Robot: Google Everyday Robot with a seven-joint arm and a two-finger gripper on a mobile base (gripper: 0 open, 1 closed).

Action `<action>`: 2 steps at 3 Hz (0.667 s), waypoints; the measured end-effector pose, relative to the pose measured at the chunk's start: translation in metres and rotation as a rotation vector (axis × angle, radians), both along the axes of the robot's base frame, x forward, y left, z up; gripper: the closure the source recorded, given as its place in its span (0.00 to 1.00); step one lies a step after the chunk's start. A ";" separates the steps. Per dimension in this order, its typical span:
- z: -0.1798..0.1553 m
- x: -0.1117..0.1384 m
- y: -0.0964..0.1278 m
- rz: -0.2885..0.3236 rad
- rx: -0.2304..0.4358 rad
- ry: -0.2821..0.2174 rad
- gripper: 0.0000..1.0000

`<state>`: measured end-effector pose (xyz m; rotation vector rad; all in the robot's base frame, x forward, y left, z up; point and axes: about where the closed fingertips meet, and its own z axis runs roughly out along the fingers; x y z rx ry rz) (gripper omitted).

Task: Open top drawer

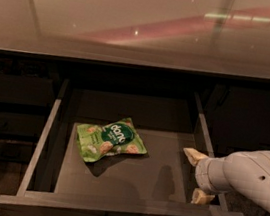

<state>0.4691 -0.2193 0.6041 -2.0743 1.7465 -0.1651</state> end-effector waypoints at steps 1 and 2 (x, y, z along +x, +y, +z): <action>0.000 0.000 0.000 0.000 0.000 0.000 0.00; 0.002 0.012 0.005 0.008 0.026 0.032 0.00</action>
Offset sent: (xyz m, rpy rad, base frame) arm 0.0302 0.0098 0.0081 0.0642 0.0760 0.0158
